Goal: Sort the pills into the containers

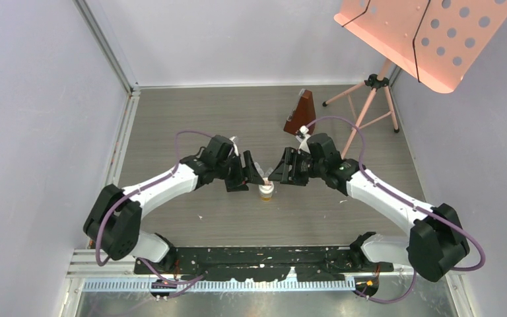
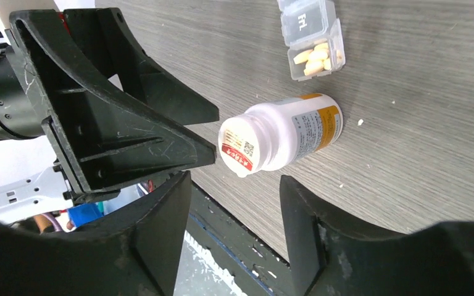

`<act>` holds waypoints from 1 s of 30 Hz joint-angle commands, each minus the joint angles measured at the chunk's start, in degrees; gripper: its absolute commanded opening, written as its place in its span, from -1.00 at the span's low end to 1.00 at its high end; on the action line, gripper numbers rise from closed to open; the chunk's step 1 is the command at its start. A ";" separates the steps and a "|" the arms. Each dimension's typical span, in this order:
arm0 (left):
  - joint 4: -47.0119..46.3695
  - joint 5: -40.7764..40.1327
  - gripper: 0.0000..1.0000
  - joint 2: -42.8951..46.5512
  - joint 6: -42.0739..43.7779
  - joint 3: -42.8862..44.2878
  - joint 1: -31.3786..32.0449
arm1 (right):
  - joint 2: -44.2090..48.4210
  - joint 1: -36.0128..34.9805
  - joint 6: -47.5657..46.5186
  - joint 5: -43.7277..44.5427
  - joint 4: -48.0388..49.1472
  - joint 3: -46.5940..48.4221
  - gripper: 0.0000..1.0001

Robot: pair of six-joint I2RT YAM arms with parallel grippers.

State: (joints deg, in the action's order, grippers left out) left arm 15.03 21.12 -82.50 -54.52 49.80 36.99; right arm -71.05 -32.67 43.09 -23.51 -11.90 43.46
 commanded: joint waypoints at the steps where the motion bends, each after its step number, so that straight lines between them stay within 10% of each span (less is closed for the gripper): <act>1: 3.81 -3.94 0.45 5.87 4.22 2.78 -1.69 | 2.76 -0.94 -6.24 3.92 -7.87 6.60 0.28; 15: 23.32 -30.34 0.99 29.46 20.19 1.93 -3.38 | 1.90 -26.57 2.40 54.02 -24.76 12.40 0.53; 30: 30.70 -37.42 0.99 62.95 17.43 -11.12 -3.33 | -11.49 -40.62 23.64 69.14 -24.17 12.43 0.40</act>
State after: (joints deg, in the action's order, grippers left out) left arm 43.77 -14.44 -23.70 -36.88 41.47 33.82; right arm -79.31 -70.94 58.92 37.45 -36.40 53.89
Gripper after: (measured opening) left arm 0.993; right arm 0.702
